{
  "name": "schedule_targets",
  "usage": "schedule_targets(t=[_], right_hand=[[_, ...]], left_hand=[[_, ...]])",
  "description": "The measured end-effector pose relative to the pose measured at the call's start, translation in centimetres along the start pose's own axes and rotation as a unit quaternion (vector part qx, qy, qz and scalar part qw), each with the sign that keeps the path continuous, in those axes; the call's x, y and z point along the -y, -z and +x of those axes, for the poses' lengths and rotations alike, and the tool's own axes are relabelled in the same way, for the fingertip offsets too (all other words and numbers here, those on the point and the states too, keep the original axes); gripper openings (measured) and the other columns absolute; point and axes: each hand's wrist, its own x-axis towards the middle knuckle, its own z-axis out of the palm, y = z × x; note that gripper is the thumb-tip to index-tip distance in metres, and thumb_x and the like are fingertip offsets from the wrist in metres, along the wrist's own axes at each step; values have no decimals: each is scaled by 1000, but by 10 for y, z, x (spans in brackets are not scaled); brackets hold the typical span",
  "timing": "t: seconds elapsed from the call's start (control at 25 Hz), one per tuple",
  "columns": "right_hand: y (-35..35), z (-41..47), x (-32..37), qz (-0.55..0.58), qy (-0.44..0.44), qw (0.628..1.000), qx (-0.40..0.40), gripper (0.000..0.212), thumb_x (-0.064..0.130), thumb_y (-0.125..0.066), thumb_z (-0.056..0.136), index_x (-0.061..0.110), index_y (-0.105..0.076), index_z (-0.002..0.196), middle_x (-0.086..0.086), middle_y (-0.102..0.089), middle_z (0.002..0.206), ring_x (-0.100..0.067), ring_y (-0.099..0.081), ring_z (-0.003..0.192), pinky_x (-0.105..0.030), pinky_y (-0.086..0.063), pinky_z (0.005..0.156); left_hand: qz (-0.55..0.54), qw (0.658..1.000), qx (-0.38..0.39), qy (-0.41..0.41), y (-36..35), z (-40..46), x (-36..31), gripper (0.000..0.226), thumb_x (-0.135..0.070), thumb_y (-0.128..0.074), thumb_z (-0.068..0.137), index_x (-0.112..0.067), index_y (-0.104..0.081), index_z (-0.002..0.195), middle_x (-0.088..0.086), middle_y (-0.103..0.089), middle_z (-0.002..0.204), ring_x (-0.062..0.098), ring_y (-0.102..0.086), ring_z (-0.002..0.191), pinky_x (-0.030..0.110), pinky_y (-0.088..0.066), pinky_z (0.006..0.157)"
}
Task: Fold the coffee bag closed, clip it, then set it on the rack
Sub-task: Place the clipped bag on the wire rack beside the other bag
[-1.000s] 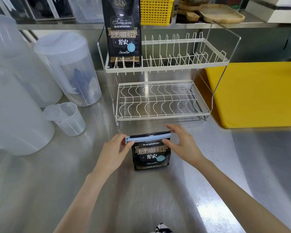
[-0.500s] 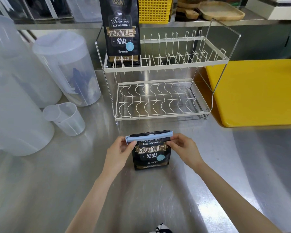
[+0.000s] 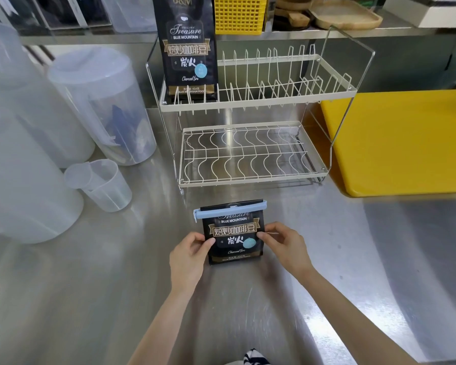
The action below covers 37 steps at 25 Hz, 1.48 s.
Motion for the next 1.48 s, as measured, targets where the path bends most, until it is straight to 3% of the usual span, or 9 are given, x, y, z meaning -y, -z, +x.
schedule_targets(t=[0.12,0.32,0.56,0.72,0.88,1.0,1.2,1.36,1.48], right_hand=[[-1,0,-1,10,-1,1000,-17,6,15,-63,80,19,-64,76,0,-68,80,4,-61,70,1,-43,61],[6,1,5,-6,6,1000,-29,11,17,-63,79,14,-69,88,1,-70,83,-5,-63,75,0,-44,64],[21,5,34,31,15,998,-54,9,10,-60,81,12,-65,88,-1,-65,84,3,-58,69,-8,-47,62],[32,8,60,43,41,997,-54,8,10,-58,82,16,-62,86,1,-63,83,3,-58,68,-21,-51,70],[48,14,93,76,90,992,-45,10,9,-58,82,18,-60,84,15,-61,78,6,-61,69,-26,-51,75],[60,23,115,84,122,988,-44,8,10,-58,82,17,-61,86,13,-62,82,-6,-62,78,-35,-51,81],[77,42,145,90,171,980,-55,14,9,-60,81,23,-62,80,-2,-67,92,-19,-62,96,-44,-54,86],[88,60,166,91,205,973,-45,22,10,-60,81,31,-61,77,0,-68,92,-22,-64,96,-42,-55,83],[93,72,182,110,222,968,-45,24,9,-61,81,33,-61,76,1,-67,90,-23,-64,95,-38,-55,81]], left_hand=[[-39,999,10,22,-1,1,0,25,-18,-66,78,-27,-52,59,-26,-64,50,-13,-56,54,9,-42,67],[-63,997,29,21,3,2,-4,18,-22,-67,76,-29,-59,61,-27,-68,59,9,-64,66,50,-52,87],[-70,997,9,-36,2,1,-35,17,-29,-66,75,-39,-57,65,-15,-69,73,18,-67,82,50,-51,88],[-59,993,-6,-102,7,7,-59,21,-20,-62,80,-38,-55,72,-18,-63,76,9,-62,75,46,-53,84],[-59,986,-24,-156,15,21,-87,7,-20,-62,80,-21,-62,88,-14,-58,70,-10,-55,66,21,-47,75],[-77,978,-26,-191,21,27,-115,22,-19,-61,81,-39,-54,75,-12,-59,71,-7,-55,65,36,-52,75],[-71,970,-36,-231,30,44,-152,7,-21,-62,81,-26,-58,83,-9,-60,72,18,-57,74,40,-56,73],[-71,965,-41,-250,37,61,-178,15,-22,-62,80,-36,-58,78,-9,-63,75,24,-62,81,53,-55,79],[-65,957,-61,-275,40,68,-197,6,-20,-61,80,-23,-61,86,-5,-64,79,21,-62,83,49,-56,80]])
